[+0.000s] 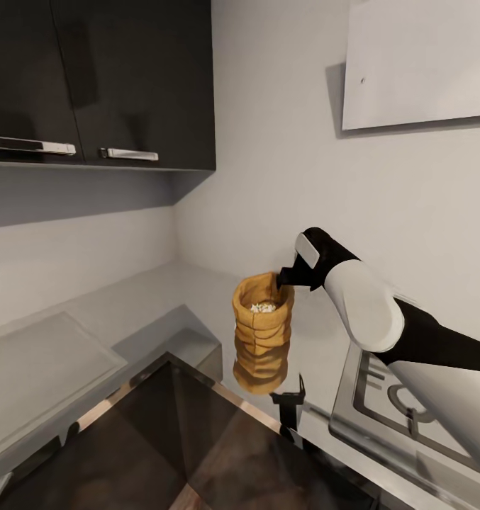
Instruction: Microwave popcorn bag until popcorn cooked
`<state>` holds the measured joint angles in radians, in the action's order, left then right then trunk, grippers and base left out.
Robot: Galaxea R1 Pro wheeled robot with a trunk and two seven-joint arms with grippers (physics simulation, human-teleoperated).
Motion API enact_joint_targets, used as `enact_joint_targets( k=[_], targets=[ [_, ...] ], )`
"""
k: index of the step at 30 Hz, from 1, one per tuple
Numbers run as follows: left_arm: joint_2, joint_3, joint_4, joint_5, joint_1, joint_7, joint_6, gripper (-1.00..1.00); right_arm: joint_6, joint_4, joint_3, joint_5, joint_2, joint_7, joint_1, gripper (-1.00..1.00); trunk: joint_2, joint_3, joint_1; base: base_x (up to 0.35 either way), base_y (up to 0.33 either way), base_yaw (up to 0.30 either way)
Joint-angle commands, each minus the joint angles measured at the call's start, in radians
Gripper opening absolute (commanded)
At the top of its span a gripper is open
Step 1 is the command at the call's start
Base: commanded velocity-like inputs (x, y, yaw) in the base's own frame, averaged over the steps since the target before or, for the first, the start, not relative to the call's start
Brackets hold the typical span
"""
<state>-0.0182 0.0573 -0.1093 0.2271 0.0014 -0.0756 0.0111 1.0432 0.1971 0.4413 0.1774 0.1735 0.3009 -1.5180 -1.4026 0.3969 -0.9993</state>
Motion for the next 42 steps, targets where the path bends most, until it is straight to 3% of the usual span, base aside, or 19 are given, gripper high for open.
enact_joint_targets(
  k=[1,19,42],
  targets=[
    [0.0,0.006,-0.001,0.005,0.0,-0.004,0.001,1.0,0.004,0.001,0.008,0.011,0.001,0.0,-0.001,1.0,0.007,-0.002,0.004,0.0,0.0,0.0],
    [0.0,0.006,0.0,0.006,0.0,-0.004,0.001,1.0,0.004,0.002,0.008,0.019,0.001,0.006,-0.001,1.0,0.133,-0.05,0.073,0.0,0.0,0.008],
    [0.0,0.006,0.0,0.006,0.0,-0.004,0.001,1.0,0.004,-0.031,0.011,0.006,0.001,0.002,0.0,1.0,0.133,-0.043,0.073,0.0,0.0,0.013]
  ],
)
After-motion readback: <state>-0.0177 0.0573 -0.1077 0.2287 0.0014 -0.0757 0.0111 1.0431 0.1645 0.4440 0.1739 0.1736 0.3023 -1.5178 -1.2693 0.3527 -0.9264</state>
